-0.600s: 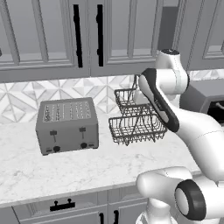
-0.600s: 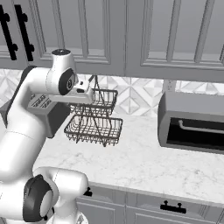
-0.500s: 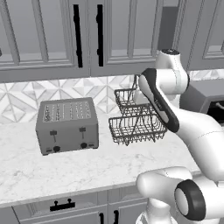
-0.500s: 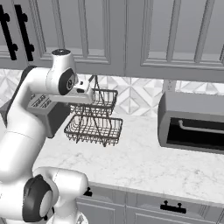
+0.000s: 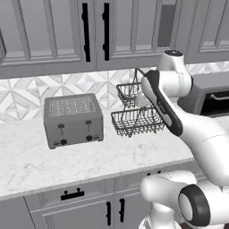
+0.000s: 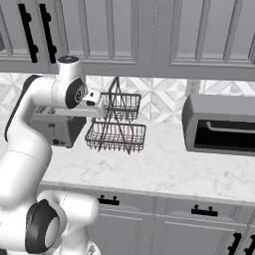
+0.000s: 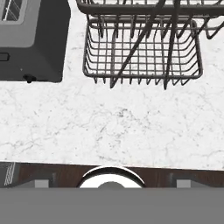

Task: Take a straw from the drawer in front and place it inside the glass cup on the dining counter.

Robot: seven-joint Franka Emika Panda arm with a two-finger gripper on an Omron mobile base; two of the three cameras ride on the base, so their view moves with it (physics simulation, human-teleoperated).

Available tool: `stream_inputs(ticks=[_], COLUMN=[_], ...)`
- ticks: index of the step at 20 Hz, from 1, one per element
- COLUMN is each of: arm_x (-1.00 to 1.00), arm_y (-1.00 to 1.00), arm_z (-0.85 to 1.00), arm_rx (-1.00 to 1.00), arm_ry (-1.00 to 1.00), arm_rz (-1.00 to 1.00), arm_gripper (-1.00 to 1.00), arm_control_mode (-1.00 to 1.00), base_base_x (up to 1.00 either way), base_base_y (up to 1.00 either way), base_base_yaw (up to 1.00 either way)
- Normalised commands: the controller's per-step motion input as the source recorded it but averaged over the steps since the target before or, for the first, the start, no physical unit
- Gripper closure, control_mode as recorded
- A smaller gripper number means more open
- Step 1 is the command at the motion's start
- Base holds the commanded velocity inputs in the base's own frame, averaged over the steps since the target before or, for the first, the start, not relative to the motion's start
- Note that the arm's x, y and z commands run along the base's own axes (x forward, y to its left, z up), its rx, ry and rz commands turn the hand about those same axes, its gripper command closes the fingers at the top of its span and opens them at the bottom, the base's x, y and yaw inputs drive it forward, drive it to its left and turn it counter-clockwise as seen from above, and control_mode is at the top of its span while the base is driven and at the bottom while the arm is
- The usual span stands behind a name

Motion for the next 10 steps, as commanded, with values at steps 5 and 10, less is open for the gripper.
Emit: stream_inputs(ticks=[5, 10], arm_x=[0.0, 0.0], arm_y=[0.0, 0.0], arm_z=[0.0, 0.0], arm_rx=[0.0, 0.0], arm_ry=[0.0, 0.0], arm_rz=[0.0, 0.0], arm_gripper=[-1.0, -1.0], arm_control_mode=[1.0, 1.0], base_base_x=[-0.24, -0.23], base_base_y=[0.7, 0.8], base_base_yaw=[-0.41, -0.57])
